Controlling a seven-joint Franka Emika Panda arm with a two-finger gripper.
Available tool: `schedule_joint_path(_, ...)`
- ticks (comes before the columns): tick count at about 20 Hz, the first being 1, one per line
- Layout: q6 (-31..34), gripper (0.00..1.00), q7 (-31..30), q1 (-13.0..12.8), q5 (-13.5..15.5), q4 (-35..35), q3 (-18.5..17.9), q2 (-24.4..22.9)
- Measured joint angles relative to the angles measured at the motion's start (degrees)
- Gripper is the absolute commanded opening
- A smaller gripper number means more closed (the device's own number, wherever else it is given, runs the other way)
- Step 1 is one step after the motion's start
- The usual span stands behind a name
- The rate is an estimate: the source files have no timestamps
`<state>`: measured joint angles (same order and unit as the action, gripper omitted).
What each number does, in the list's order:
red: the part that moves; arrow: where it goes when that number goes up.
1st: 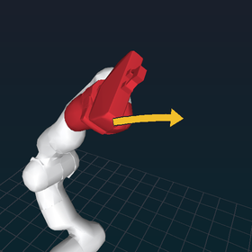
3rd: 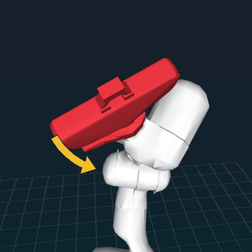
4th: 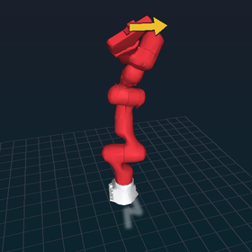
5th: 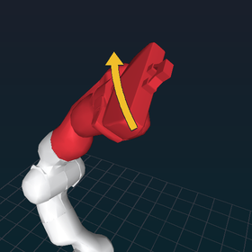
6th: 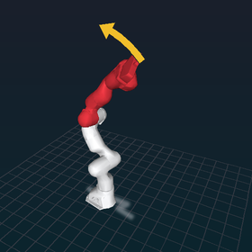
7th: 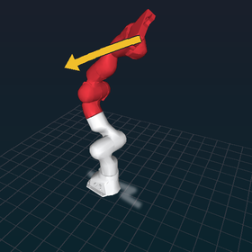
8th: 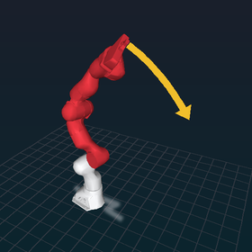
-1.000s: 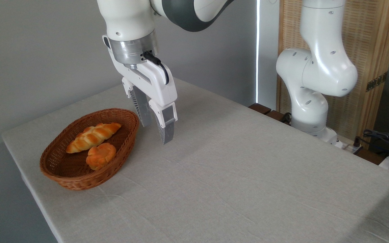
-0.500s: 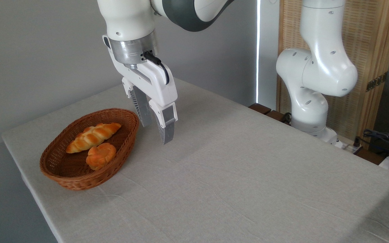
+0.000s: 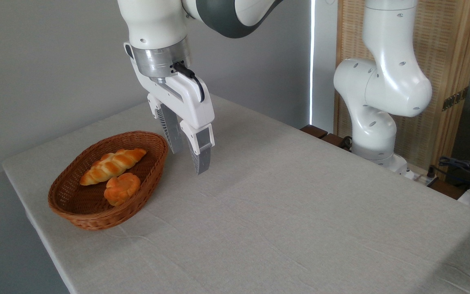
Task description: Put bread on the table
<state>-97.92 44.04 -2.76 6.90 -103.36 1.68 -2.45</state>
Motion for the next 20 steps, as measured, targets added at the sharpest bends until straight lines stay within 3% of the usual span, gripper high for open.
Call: schedule_joint_path(20,-1.0,1.00,0.0,0.0,0.0,0.2,0.2,0.0)
